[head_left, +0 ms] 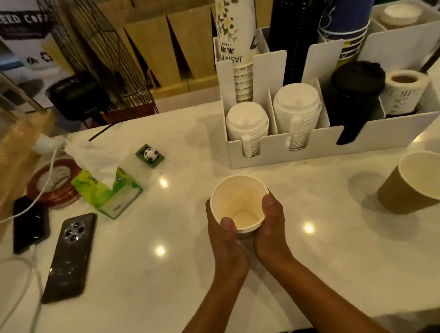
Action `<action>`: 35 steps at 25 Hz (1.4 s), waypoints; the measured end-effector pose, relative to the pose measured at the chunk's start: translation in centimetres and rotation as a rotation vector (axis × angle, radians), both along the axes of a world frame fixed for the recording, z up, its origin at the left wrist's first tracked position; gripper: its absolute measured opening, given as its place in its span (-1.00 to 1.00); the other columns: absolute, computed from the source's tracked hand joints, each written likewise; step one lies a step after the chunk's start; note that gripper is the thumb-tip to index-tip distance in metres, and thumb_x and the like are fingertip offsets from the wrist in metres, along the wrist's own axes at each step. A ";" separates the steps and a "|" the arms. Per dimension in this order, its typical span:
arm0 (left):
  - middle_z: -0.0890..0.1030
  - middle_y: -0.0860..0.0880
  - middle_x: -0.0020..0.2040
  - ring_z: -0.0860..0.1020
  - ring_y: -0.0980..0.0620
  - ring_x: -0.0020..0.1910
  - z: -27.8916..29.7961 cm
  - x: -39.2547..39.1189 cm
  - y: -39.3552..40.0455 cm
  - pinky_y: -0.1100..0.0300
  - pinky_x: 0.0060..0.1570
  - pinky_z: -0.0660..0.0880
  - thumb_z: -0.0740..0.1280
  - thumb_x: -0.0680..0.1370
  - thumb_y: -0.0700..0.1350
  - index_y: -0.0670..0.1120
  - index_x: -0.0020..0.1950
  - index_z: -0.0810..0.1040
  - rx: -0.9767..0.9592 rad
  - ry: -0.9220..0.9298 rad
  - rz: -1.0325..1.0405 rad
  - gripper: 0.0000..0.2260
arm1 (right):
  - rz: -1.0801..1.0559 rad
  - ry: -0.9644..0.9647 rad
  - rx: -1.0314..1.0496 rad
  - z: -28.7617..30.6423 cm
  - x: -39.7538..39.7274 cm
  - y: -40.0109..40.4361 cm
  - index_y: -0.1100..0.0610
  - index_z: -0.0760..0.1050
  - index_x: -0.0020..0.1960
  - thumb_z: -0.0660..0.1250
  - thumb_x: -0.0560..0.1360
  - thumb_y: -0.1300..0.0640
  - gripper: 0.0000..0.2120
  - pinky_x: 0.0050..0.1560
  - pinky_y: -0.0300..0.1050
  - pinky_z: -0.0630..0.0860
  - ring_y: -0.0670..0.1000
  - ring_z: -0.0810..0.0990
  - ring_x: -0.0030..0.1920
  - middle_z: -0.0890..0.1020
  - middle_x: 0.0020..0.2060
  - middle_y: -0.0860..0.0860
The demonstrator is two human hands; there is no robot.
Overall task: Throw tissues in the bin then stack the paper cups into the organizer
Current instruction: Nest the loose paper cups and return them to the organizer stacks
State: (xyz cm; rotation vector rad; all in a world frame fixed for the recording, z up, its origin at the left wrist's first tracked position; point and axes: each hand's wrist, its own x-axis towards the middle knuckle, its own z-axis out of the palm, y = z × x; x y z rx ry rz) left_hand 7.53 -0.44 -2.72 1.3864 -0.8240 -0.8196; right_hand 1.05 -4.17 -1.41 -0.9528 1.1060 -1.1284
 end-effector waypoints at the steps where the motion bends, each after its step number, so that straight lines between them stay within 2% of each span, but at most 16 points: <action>1: 0.62 0.30 0.14 0.57 0.29 0.16 0.3 0.5 0.4 0.39 0.06 0.51 0.23 0.26 0.59 0.03 0.27 0.40 0.020 -0.005 -0.079 -0.18 | 0.007 0.021 -0.004 -0.1 0.0 -0.1 -0.14 0.54 0.07 0.12 0.31 -0.38 -0.50 0.09 0.01 0.59 0.03 0.62 0.10 0.64 0.05 -0.08; 3: 0.57 0.39 0.19 0.51 0.41 0.20 0.5 1.6 0.4 0.51 0.07 0.44 0.24 0.28 0.57 0.06 0.28 0.35 0.001 -0.007 -0.184 -0.22 | 0.009 0.040 0.015 -0.2 -0.1 -0.1 -0.11 0.53 0.06 0.11 0.30 -0.39 -0.48 0.06 -0.08 0.58 0.01 0.63 0.08 0.65 0.03 -0.10; 7: 0.56 0.34 0.22 0.54 0.30 0.24 -1.0 4.4 0.1 0.43 0.12 0.46 0.47 0.24 0.42 0.17 0.32 0.38 0.059 -0.103 -0.329 -0.27 | -0.003 0.144 0.064 1.1 -0.4 0.7 -0.14 0.53 0.01 0.13 0.38 -0.36 -0.59 -0.03 -0.34 0.52 -0.20 0.63 -0.01 0.66 -0.03 -0.19; 10: 0.59 0.39 0.17 0.56 0.28 0.22 -1.8 5.5 -0.2 0.41 0.10 0.49 0.54 0.23 0.20 0.27 0.30 0.39 0.075 -0.171 -0.360 -0.33 | 0.061 0.144 0.179 2.1 -0.8 1.2 -0.20 0.48 0.01 0.06 0.59 -0.23 -0.75 0.08 -0.27 0.46 -0.19 0.58 0.04 0.63 0.08 -0.10; 13: 0.56 0.42 0.17 0.54 0.38 0.18 -1.7 5.6 -0.3 0.44 0.10 0.49 0.52 0.22 0.21 0.33 0.28 0.36 0.076 -0.192 -0.379 -0.33 | 0.081 0.123 0.258 2.4 -1.2 1.6 -0.26 0.47 -0.04 0.00 0.61 -0.23 -0.73 -0.01 -0.34 0.43 -0.26 0.57 -0.04 0.60 -0.09 -0.32; 15: 0.54 0.44 0.18 0.52 0.44 0.16 -1.3 5.4 -0.1 0.43 0.12 0.48 0.50 0.22 0.28 0.34 0.28 0.34 0.080 -0.209 -0.380 -0.33 | 0.096 0.103 0.274 3.2 -1.5 1.9 -0.27 0.45 -0.04 0.01 0.62 -0.24 -0.74 -0.02 -0.35 0.40 -0.27 0.54 -0.04 0.55 -0.10 -0.34; 17: 0.54 0.25 0.27 0.51 0.41 0.18 -0.8 5.3 0.2 0.35 0.15 0.47 0.47 0.19 0.44 0.26 0.35 0.34 0.083 -0.224 -0.382 -0.22 | 0.103 0.134 0.266 3.8 -1.9 1.9 -0.25 0.43 0.02 0.01 0.62 -0.24 -0.76 -0.04 -0.39 0.36 -0.30 0.50 -0.05 0.53 -0.09 -0.33; 19: 0.52 0.09 0.34 0.51 0.26 0.25 -0.6 5.3 0.4 0.23 0.21 0.44 0.42 0.17 0.52 0.14 0.43 0.35 0.086 -0.249 -0.388 -0.08 | 0.089 0.212 0.249 3.8 -2.7 1.7 -0.23 0.44 0.19 -0.02 0.61 -0.29 -0.66 0.05 -0.38 0.35 -0.28 0.50 0.04 0.57 0.06 -0.28; 21: 0.51 0.06 0.37 0.50 0.13 0.28 -0.2 5.4 0.3 0.13 0.24 0.41 0.45 0.15 0.49 0.12 0.45 0.34 0.083 -0.253 -0.402 -0.05 | 0.072 0.297 0.238 3.8 -4.0 1.4 -0.14 0.47 0.35 -0.04 0.57 -0.37 -0.45 0.28 -0.17 0.32 -0.11 0.49 0.27 0.55 0.31 -0.14; 22: 0.52 0.05 0.36 0.50 0.10 0.28 -0.2 5.5 0.2 0.12 0.24 0.40 0.48 0.14 0.45 0.10 0.44 0.35 0.092 -0.267 -0.401 -0.05 | 0.068 0.336 0.225 4.0 -4.9 1.3 -0.13 0.45 0.39 -0.02 0.56 -0.38 -0.43 0.34 -0.09 0.31 -0.07 0.46 0.33 0.52 0.36 -0.11; 24: 0.54 -0.02 0.35 0.51 0.02 0.30 -0.8 5.7 -0.1 0.04 0.26 0.41 0.54 0.12 0.34 0.02 0.44 0.38 0.093 -0.302 -0.380 -0.03 | 0.052 0.409 0.131 4.3 -7.7 1.6 -0.13 0.43 0.40 0.09 0.58 -0.30 -0.52 0.32 -0.14 0.37 -0.09 0.49 0.32 0.55 0.34 -0.11; 26: 0.56 -0.08 0.34 0.53 -0.02 0.31 -1.5 5.8 -0.1 -0.03 0.31 0.42 0.61 0.10 0.22 -0.06 0.44 0.38 0.104 -0.303 -0.350 -0.03 | 0.001 0.462 -0.003 5.0 -10.9 2.0 -0.12 0.46 0.35 0.23 0.58 -0.18 -0.62 0.18 -0.24 0.46 -0.16 0.56 0.20 0.61 0.22 -0.12; 28: 0.63 -0.03 0.26 0.58 0.07 0.24 -1.6 4.5 0.3 0.07 0.29 0.47 0.68 0.20 -0.09 -0.07 0.35 0.46 0.118 -0.298 -0.301 -0.23 | -0.084 0.520 -0.129 5.4 -15.0 2.0 -0.10 0.47 0.33 0.31 0.57 -0.10 -0.65 0.09 -0.22 0.53 -0.18 0.59 0.12 0.64 0.13 -0.12; 30: 0.66 -0.04 0.17 0.62 0.13 0.12 -1.8 2.7 0.6 0.17 0.20 0.51 0.62 0.30 -0.32 -0.04 0.26 0.51 0.129 -0.312 -0.240 -0.41 | -0.248 0.612 -0.278 5.1 -19.6 1.5 -0.04 0.49 0.32 0.33 0.55 -0.06 -0.65 0.05 -0.14 0.57 -0.13 0.59 0.10 0.64 0.11 -0.10; 32: 0.64 -0.11 0.19 0.63 0.14 0.08 -2.2 1.4 0.8 0.18 0.16 0.56 0.60 0.34 -0.24 -0.08 0.26 0.54 0.106 -0.307 -0.170 -0.48 | -0.478 0.759 -0.432 4.3 -24.6 0.8 0.05 0.49 0.31 0.35 0.53 -0.03 -0.62 0.13 -0.05 0.55 -0.02 0.56 0.17 0.60 0.18 -0.01; 35: 0.68 -0.13 0.14 0.65 -0.11 0.15 -2.3 0.3 1.1 -0.13 0.16 0.59 0.63 0.31 -0.01 -0.09 0.25 0.58 0.132 -0.259 -0.049 -0.44 | -0.737 0.943 -0.508 2.7 -31.7 -0.3 0.18 0.38 0.40 0.39 0.49 -0.07 -0.43 0.42 -0.18 0.28 0.16 0.36 0.39 0.44 0.37 0.18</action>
